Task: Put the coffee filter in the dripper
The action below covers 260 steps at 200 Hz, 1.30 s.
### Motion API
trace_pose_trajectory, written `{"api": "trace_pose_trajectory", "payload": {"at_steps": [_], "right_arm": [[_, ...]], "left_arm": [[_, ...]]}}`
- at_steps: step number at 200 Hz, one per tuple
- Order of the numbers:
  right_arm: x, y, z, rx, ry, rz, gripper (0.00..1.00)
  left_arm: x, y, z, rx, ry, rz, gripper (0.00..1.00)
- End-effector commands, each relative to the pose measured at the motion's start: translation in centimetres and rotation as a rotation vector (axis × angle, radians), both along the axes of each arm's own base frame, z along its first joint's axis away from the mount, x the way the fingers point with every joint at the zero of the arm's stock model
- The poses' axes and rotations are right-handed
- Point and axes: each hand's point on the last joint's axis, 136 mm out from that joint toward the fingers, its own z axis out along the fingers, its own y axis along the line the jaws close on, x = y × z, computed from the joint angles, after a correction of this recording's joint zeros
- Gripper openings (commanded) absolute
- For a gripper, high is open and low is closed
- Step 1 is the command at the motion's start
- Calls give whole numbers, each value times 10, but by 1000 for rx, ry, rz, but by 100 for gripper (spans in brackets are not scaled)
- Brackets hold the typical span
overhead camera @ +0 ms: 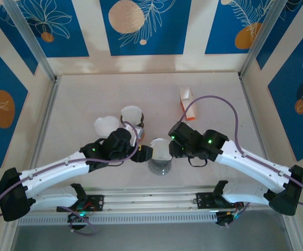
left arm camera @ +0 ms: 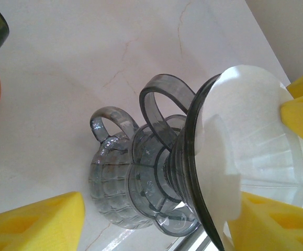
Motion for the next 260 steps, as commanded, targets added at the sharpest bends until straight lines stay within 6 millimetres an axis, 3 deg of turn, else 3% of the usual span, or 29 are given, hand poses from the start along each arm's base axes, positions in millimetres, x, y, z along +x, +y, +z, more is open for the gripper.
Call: {"api": "trace_pose_trajectory", "payload": {"at_steps": [1, 19, 32, 114, 163, 222, 260], "right_arm": [[1, -3, 2, -1, -19, -10, 36], [1, 4, 6, 22, -25, 10, 52], [-1, 8, 7, 40, -18, 19, 55], [-25, 4, -9, 20, 35, 2, 54], [-23, 2, -7, 19, 15, -4, 53], [-19, 10, -6, 21, 12, 8, 54], [-19, 11, -7, 23, 12, 7, 54]], "left_arm": [[3, 2, 0, -5, 1, 16, 72], [3, 2, 0, -6, 2, 16, 72], [3, 2, 0, -6, 2, 17, 72], [3, 2, -1, -6, 0, 18, 72], [3, 4, -2, -1, 1, 21, 72], [0, 3, 32, -77, -54, 2, 80], [0, 0, 20, -61, -34, -9, 83]]}}
